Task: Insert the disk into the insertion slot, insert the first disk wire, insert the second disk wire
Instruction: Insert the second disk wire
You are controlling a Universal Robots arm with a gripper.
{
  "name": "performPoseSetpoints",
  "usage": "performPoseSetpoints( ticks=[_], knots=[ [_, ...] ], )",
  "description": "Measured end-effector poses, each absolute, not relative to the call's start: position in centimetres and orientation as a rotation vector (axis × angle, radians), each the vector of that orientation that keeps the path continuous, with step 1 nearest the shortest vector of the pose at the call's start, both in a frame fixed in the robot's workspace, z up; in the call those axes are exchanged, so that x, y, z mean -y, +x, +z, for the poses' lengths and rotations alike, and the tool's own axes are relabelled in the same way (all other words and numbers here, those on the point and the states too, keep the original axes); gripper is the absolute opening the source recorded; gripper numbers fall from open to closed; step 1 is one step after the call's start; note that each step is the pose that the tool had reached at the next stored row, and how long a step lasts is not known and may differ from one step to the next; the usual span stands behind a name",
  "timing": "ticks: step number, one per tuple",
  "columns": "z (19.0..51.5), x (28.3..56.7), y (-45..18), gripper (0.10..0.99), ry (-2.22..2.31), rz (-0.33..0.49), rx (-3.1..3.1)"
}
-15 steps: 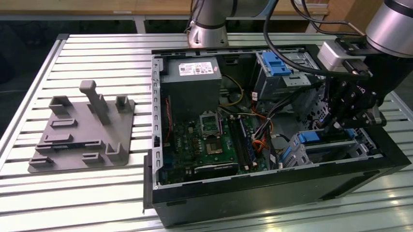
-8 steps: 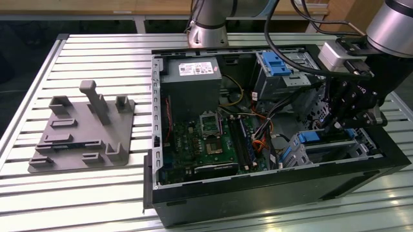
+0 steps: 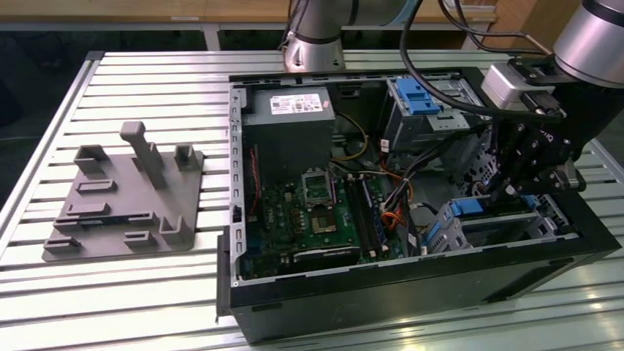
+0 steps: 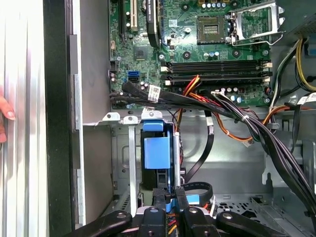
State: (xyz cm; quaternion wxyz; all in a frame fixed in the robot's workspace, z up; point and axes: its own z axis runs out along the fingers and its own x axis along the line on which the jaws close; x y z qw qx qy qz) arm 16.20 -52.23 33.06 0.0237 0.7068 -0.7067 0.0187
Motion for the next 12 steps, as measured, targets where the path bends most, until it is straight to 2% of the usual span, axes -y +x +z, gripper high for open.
performPoseSetpoints(
  ticks=[12],
  knots=[
    [32.69,52.23,16.19,0.200,2.212,0.059,2.163]
  ],
)
